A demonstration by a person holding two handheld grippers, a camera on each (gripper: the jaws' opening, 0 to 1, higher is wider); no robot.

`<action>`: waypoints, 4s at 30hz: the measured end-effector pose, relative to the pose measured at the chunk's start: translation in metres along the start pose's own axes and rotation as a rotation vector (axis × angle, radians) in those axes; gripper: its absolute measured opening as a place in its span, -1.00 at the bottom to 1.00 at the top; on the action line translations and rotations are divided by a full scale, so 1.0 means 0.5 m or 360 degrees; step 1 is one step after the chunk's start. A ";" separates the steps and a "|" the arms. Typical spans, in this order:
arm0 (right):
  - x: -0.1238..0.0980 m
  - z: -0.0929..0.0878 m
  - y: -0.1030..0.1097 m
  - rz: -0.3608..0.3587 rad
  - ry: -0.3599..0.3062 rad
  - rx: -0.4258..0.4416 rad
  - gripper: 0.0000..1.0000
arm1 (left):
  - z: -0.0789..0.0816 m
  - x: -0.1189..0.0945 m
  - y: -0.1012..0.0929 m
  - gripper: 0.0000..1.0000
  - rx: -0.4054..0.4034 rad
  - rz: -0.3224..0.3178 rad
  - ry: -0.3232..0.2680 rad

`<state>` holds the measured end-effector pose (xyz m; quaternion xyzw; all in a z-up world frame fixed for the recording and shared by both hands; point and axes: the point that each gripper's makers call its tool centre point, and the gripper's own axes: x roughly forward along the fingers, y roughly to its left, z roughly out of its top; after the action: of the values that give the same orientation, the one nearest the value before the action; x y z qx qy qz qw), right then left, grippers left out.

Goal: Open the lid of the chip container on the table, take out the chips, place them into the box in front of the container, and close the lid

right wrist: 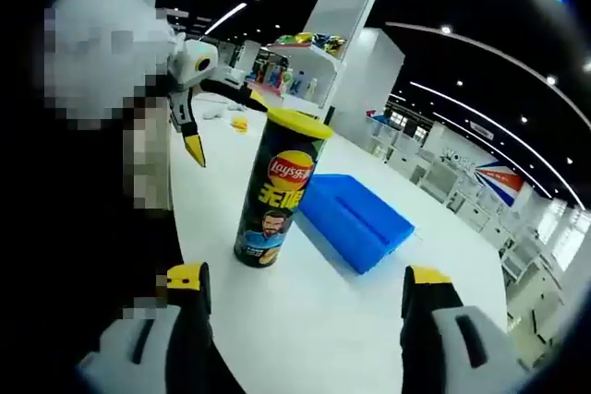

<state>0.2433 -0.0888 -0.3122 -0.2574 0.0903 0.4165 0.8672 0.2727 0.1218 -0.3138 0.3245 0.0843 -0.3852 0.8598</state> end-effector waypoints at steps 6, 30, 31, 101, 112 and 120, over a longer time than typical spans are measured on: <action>0.001 -0.004 -0.004 -0.0011 0.0011 -0.0002 0.60 | -0.002 0.002 0.004 0.91 -0.0008 0.0010 -0.0001; -0.007 -0.016 -0.012 -0.0043 0.0046 -0.0019 0.60 | 0.049 0.033 -0.010 0.91 -0.0247 -0.0141 -0.0425; -0.007 -0.015 -0.011 -0.0041 0.0042 -0.0018 0.60 | 0.056 0.032 -0.010 0.91 -0.0277 -0.0160 -0.0461; -0.007 -0.006 -0.005 -0.0061 0.0000 -0.0115 0.63 | 0.068 0.206 -0.154 -0.07 -0.0674 -0.0684 -0.0920; -0.001 0.156 0.009 0.0036 -0.0432 -0.0196 0.72 | 0.068 0.212 -0.154 -0.08 -0.0686 -0.0691 -0.0935; 0.076 0.262 0.034 0.0121 -0.0670 -0.0137 0.76 | 0.068 0.216 -0.153 -0.07 -0.0695 -0.0679 -0.0947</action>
<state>0.2467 0.0139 -0.2213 -0.1980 -0.1009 0.4970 0.8388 0.2887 -0.0028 -0.3676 -0.0153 -0.0226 -0.6045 0.7961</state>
